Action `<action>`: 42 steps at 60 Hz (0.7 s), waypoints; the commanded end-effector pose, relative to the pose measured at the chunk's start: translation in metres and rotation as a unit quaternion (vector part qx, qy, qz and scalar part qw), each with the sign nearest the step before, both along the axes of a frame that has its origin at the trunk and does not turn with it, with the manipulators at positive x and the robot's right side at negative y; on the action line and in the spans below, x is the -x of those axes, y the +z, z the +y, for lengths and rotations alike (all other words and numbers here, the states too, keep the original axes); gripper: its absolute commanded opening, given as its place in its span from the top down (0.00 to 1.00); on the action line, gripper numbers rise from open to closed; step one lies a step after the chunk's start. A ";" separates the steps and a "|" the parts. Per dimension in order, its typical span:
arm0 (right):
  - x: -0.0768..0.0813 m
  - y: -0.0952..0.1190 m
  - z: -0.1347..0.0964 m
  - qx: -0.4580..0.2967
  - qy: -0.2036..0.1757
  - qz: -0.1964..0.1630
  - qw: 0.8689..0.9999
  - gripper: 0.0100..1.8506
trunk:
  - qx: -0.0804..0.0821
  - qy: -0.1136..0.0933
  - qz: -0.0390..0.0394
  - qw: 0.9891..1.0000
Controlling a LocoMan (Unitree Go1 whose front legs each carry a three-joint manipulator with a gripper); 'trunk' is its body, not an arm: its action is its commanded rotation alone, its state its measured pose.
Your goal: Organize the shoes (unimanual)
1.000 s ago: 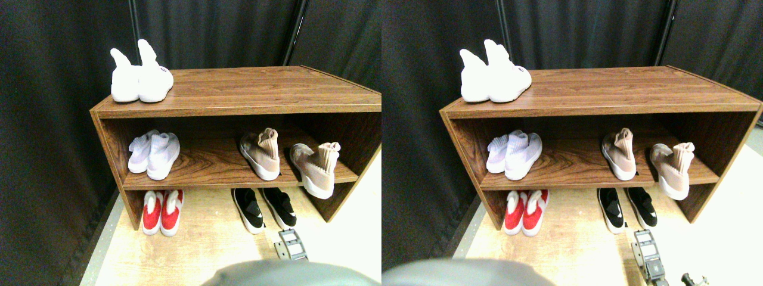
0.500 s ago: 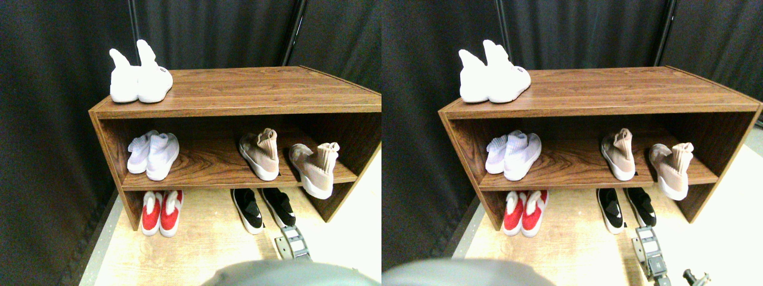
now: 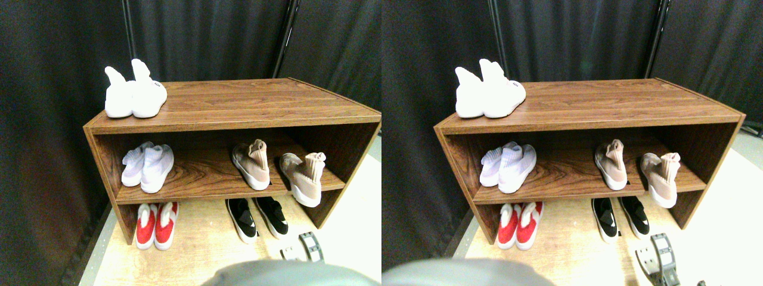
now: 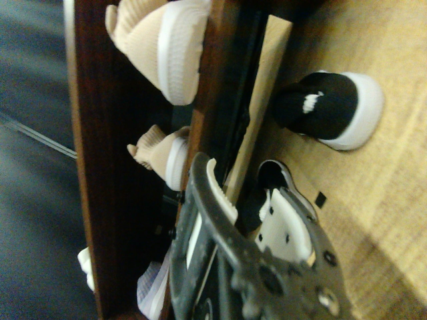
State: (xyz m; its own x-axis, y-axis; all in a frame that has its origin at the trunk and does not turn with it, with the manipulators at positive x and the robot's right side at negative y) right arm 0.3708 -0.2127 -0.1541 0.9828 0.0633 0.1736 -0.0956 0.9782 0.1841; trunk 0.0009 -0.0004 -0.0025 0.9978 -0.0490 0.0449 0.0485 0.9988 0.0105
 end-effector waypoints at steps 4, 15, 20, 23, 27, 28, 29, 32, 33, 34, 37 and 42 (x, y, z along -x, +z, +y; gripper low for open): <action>0.009 0.020 -0.002 -0.039 0.008 -0.040 0.998 0.67 | 0.002 -0.010 -0.009 1.000; 0.016 0.036 -0.009 -0.128 0.036 -0.077 0.988 0.67 | 0.000 -0.016 -0.011 1.000; 0.019 0.043 -0.013 -0.149 0.036 -0.084 0.985 0.64 | 0.000 -0.017 -0.011 1.000; 0.018 0.045 -0.015 -0.159 0.040 -0.089 0.982 0.65 | 0.000 -0.018 -0.011 1.000; 0.016 0.050 -0.019 -0.200 0.030 -0.092 0.975 0.66 | 0.000 -0.018 -0.011 1.000; 0.016 0.050 -0.019 -0.200 0.030 -0.092 0.975 0.66 | 0.000 -0.018 -0.011 1.000; 0.016 0.051 -0.019 -0.215 0.028 -0.094 0.972 0.65 | 0.000 -0.018 -0.011 1.000; 0.013 0.054 -0.023 -0.235 0.031 -0.095 0.967 0.63 | 0.000 -0.018 -0.010 1.000; 0.011 0.054 -0.024 -0.240 0.032 -0.098 0.965 0.61 | 0.000 -0.018 -0.010 1.000; 0.010 0.055 -0.024 -0.242 0.032 -0.099 0.965 0.60 | 0.000 -0.018 -0.010 1.000; 0.007 0.058 -0.027 -0.239 0.032 -0.106 0.965 0.52 | 0.000 -0.018 -0.010 1.000; 0.003 0.061 -0.029 -0.242 0.022 -0.109 0.964 0.43 | 0.000 -0.018 -0.010 1.000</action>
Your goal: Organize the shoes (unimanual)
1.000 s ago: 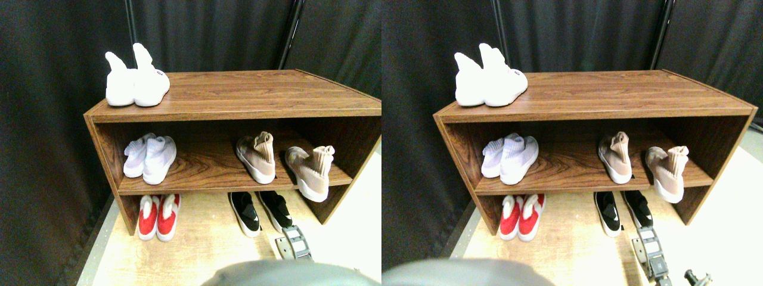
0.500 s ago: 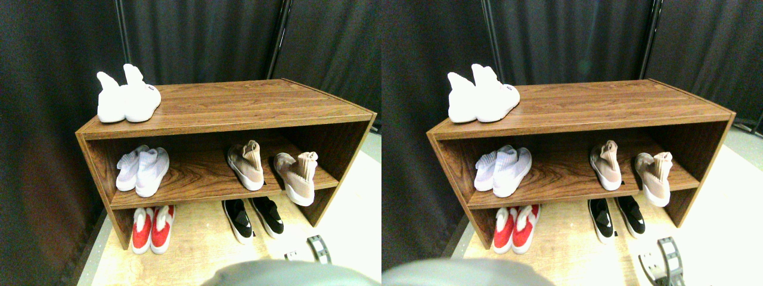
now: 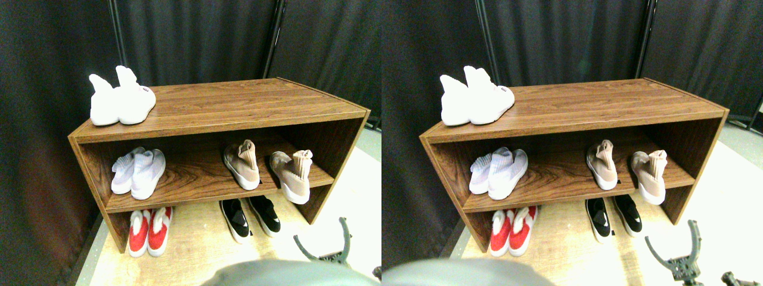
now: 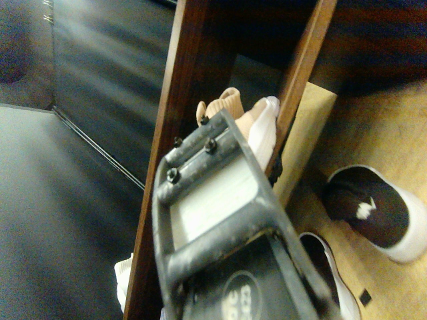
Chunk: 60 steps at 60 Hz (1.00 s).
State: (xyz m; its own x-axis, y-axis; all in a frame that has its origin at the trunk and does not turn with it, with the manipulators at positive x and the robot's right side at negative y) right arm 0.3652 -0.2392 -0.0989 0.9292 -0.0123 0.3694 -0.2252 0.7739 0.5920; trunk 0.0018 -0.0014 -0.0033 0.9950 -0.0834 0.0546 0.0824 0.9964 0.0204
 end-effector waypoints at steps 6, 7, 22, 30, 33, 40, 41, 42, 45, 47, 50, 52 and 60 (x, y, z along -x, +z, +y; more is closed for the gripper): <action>-0.007 0.011 -0.004 -0.031 -0.016 0.007 0.999 0.24 | 0.008 0.001 -0.005 1.000; -0.008 0.013 -0.005 -0.024 -0.020 0.009 0.999 0.21 | 0.008 0.001 -0.005 1.000; -0.026 0.028 -0.003 -0.077 0.011 0.047 0.996 0.10 | 0.012 0.004 -0.002 1.000; -0.038 0.030 -0.002 -0.105 0.029 0.066 0.992 0.12 | 0.014 0.004 0.000 1.000; -0.043 0.031 -0.002 -0.116 0.039 0.073 0.990 0.14 | 0.015 0.005 0.000 1.000; -0.053 0.031 0.000 -0.141 0.047 0.084 0.985 0.17 | 0.015 0.006 0.000 1.000; -0.054 0.031 0.000 -0.144 0.050 0.087 0.984 0.18 | 0.016 0.007 0.000 1.000; -0.056 0.030 0.001 -0.147 0.054 0.089 0.984 0.18 | 0.016 0.007 0.000 1.000; -0.060 0.029 0.002 -0.159 0.053 0.097 0.981 0.19 | 0.016 0.008 0.000 1.000; -0.062 0.028 0.003 -0.161 0.054 0.098 0.981 0.18 | 0.017 0.008 0.001 1.000; -0.067 0.026 0.004 -0.174 0.051 0.097 0.979 0.17 | 0.017 0.008 0.001 1.000; -0.069 0.025 0.004 -0.180 0.052 0.099 0.977 0.18 | 0.017 0.009 0.002 1.000; -0.082 0.019 0.005 -0.216 0.043 0.108 0.970 0.20 | 0.017 0.010 0.004 1.000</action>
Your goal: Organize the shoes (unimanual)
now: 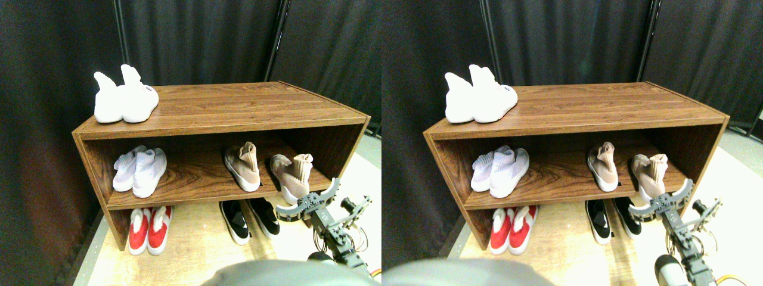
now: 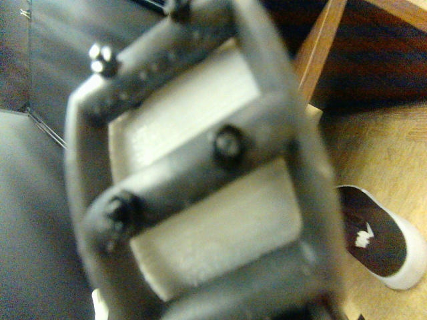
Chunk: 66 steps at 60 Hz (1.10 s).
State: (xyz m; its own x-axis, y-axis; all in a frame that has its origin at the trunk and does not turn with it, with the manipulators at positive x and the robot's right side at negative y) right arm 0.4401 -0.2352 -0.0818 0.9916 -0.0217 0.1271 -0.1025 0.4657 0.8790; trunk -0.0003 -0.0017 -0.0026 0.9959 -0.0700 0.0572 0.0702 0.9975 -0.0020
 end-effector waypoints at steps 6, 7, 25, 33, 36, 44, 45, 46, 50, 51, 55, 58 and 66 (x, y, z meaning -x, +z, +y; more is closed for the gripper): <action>-0.013 -0.002 0.003 -0.025 -0.009 0.000 1.000 0.20 | 0.007 0.005 0.005 1.000; -0.015 -0.003 0.003 -0.035 -0.011 0.002 0.999 0.20 | 0.007 0.005 0.005 1.000; -0.034 -0.009 0.004 -0.041 -0.018 0.015 0.999 0.16 | 0.007 0.007 0.007 1.000; -0.038 -0.009 0.005 -0.049 -0.019 0.016 0.999 0.16 | 0.006 0.006 0.007 1.000; -0.039 -0.009 0.004 -0.033 -0.018 0.015 0.999 0.16 | 0.006 0.006 0.007 1.000; -0.038 -0.009 0.003 -0.040 -0.017 0.014 0.999 0.16 | 0.006 0.006 0.007 1.000; -0.038 -0.008 0.003 -0.041 -0.017 0.014 0.999 0.16 | 0.005 0.006 0.009 1.000; -0.037 -0.008 0.003 -0.045 -0.016 0.015 0.999 0.16 | 0.005 0.006 0.009 1.000; -0.035 -0.007 0.003 -0.057 -0.015 0.017 0.998 0.17 | 0.004 0.005 0.008 1.000; -0.034 -0.006 0.003 -0.057 -0.015 0.016 0.998 0.18 | 0.004 0.005 0.008 1.000; -0.031 -0.005 0.002 -0.061 -0.009 0.015 0.998 0.18 | 0.003 0.004 0.008 1.000; -0.029 -0.004 0.001 -0.059 -0.009 0.015 0.998 0.17 | 0.003 0.004 0.008 1.000; -0.022 0.000 0.000 -0.060 -0.004 0.014 0.998 0.18 | 0.001 0.001 0.009 1.000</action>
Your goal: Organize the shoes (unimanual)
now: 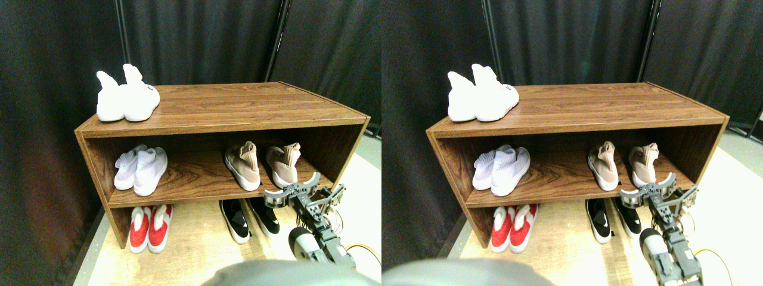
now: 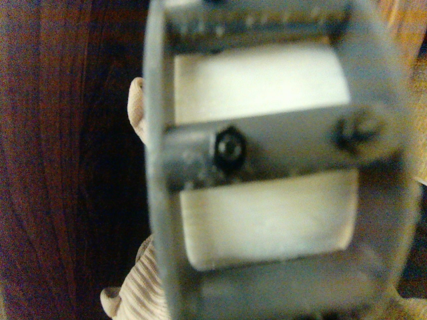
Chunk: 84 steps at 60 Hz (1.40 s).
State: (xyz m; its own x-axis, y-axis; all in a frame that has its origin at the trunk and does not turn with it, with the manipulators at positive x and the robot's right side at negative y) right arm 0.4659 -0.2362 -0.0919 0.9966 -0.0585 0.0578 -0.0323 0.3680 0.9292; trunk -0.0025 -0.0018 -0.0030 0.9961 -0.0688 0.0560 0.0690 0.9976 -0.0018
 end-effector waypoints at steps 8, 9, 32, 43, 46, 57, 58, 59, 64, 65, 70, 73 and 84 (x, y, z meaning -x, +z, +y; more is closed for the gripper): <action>0.017 0.014 -0.001 0.026 0.015 -0.025 0.999 0.17 | -0.002 -0.001 0.007 1.000; 0.019 0.014 -0.002 0.032 0.014 -0.026 0.999 0.17 | -0.002 -0.001 0.007 1.000; 0.068 0.041 -0.035 0.094 -0.024 -0.079 0.992 0.47 | -0.004 -0.004 0.005 1.000; 0.074 0.048 -0.045 0.110 -0.112 -0.124 0.980 0.97 | -0.004 -0.005 0.004 1.000; 0.074 0.051 -0.048 0.115 -0.134 -0.132 0.975 0.97 | -0.004 -0.004 0.004 1.000; 0.068 0.059 -0.063 0.121 -0.149 -0.138 0.972 0.97 | -0.003 -0.003 0.002 1.000; 0.067 0.060 -0.065 0.120 -0.150 -0.139 0.972 0.97 | -0.003 -0.003 0.002 1.000; 0.067 0.060 -0.066 0.118 -0.152 -0.139 0.971 0.97 | -0.002 -0.003 0.002 1.000; 0.062 0.064 -0.072 0.112 -0.167 -0.142 0.969 0.97 | -0.003 -0.003 0.002 1.000; 0.062 0.064 -0.072 0.112 -0.167 -0.142 0.969 0.97 | -0.003 -0.003 0.002 1.000; 0.049 0.063 -0.080 0.099 -0.151 -0.132 0.975 0.97 | -0.003 -0.007 0.001 1.000; 0.042 0.061 -0.083 0.082 -0.149 -0.122 0.978 0.97 | -0.004 -0.008 0.001 1.000; 0.025 0.057 -0.090 0.072 -0.148 -0.093 0.982 0.97 | -0.006 -0.010 0.000 1.000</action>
